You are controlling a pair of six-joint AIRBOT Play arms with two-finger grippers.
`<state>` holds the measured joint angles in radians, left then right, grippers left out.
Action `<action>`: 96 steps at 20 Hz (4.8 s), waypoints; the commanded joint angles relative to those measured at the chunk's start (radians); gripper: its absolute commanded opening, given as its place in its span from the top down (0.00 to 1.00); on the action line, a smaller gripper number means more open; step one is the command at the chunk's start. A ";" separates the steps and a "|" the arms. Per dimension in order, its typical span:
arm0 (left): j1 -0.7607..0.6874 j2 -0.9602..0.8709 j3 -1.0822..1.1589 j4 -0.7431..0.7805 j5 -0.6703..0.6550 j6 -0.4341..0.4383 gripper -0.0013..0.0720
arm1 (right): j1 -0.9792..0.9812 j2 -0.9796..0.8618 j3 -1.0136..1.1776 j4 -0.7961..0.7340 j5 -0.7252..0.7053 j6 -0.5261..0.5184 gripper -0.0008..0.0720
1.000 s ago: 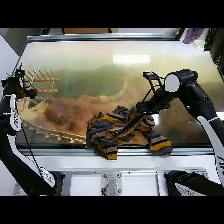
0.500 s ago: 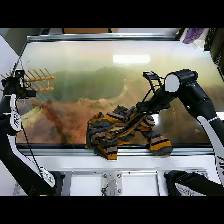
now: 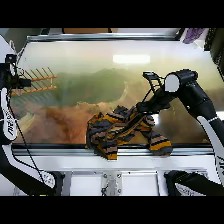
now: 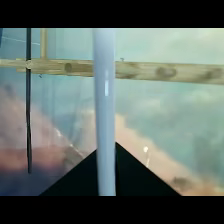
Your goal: Fold the clothes and pants, and hang the long-sleeved shirts on hangers.
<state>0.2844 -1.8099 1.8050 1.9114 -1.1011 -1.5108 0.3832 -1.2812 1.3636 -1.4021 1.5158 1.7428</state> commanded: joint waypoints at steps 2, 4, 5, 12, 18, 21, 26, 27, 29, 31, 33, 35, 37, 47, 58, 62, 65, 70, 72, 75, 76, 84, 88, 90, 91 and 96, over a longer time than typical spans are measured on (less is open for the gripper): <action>-0.085 0.106 0.000 -0.012 -0.119 0.059 0.97 | 0.000 0.000 0.000 0.000 0.000 0.000 0.96; -0.122 0.174 0.000 -0.139 -0.159 0.174 0.97 | 0.000 0.000 0.000 0.000 0.000 0.000 0.96; -0.135 0.212 0.000 -0.233 -0.186 0.252 0.97 | 0.000 0.000 0.000 0.000 0.000 0.000 0.96; -0.179 0.537 -0.241 -0.809 -0.493 1.027 0.97 | 0.000 -0.001 0.000 0.000 0.000 0.000 0.96; -0.179 0.689 -0.534 -0.808 -0.617 1.275 0.97 | 0.000 -0.001 0.000 0.000 0.000 0.000 0.96; -0.179 0.801 -0.676 -0.813 -0.624 1.285 0.97 | 0.000 -0.001 0.000 0.000 0.000 0.000 0.96; -0.243 0.978 -0.887 -0.811 -0.560 1.272 0.97 | 0.000 -0.001 0.000 0.000 0.000 0.000 0.96; -0.259 1.000 -0.924 -0.809 -0.527 1.266 0.97 | 0.000 -0.001 0.000 0.000 0.000 0.000 0.96; -0.279 1.019 -0.978 -0.808 -0.470 1.227 0.97 | 0.000 -0.001 0.000 0.000 0.000 0.000 0.96; -0.286 1.019 -1.010 -0.808 -0.412 1.207 0.97 | 0.000 -0.001 0.000 0.000 0.000 0.000 0.96; -0.286 1.019 -1.024 -0.812 -0.362 1.208 0.97 | 0.000 -0.001 0.000 0.000 0.000 0.000 0.96; -0.286 1.019 -1.029 -0.812 -0.338 1.208 0.97 | 0.000 -0.001 0.000 0.000 0.000 0.000 0.96; -0.286 1.019 -1.029 -0.813 -0.339 1.208 0.97 | 0.000 -0.001 0.000 0.000 0.000 0.000 0.96; -0.286 0.938 -1.028 -0.822 -0.414 1.199 0.97 | 0.000 -0.002 0.000 0.000 0.000 0.000 0.96; -0.363 0.879 -1.026 -0.858 -0.396 1.147 0.97 | 0.000 -0.005 0.000 0.000 0.000 0.000 0.96; -0.257 0.985 -1.026 -0.858 -0.395 1.136 0.97 | 0.000 -0.005 0.000 0.000 0.000 0.000 0.96; -0.240 1.060 -1.026 -0.859 -0.446 1.135 0.97 | 0.000 -0.005 0.000 0.000 0.000 0.000 0.96; -0.358 1.025 -1.026 -0.857 -0.447 1.067 0.97 | 0.000 -0.005 0.000 0.000 0.000 0.000 0.96; -0.388 0.971 -1.026 -0.856 -0.447 1.023 0.97 | 0.000 -0.005 0.000 0.000 0.000 0.000 0.96; -0.395 0.918 -1.026 -0.857 -0.441 1.011 0.97 | 0.000 -0.005 0.000 0.000 0.000 0.000 0.96; -0.395 0.909 -1.026 -0.856 -0.433 1.011 0.97 | 0.000 -0.005 0.000 0.000 0.000 0.000 0.96; -0.408 0.839 -1.027 -0.883 -0.431 1.013 0.97 | 0.000 -0.005 0.000 0.000 0.000 0.000 0.96; -0.505 0.819 -1.026 -0.885 -0.364 1.012 0.97 | 0.000 -0.005 0.000 0.000 0.000 0.000 0.96; -0.533 0.819 -1.026 -0.885 -0.309 1.012 0.97 | 0.000 -0.005 0.000 0.000 0.000 0.000 0.96; -0.535 0.819 -1.027 -0.885 -0.288 1.009 0.97 | 0.000 -0.005 0.000 0.000 0.000 0.000 0.96; -0.535 0.819 -1.027 -0.885 -0.254 1.004 0.97 | -0.001 -0.004 0.002 0.001 0.014 -0.018 0.96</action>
<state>-0.2447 -0.9905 0.7784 1.0275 -1.3930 -0.5053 0.3832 -1.2861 1.3636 -1.4017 1.5173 1.7420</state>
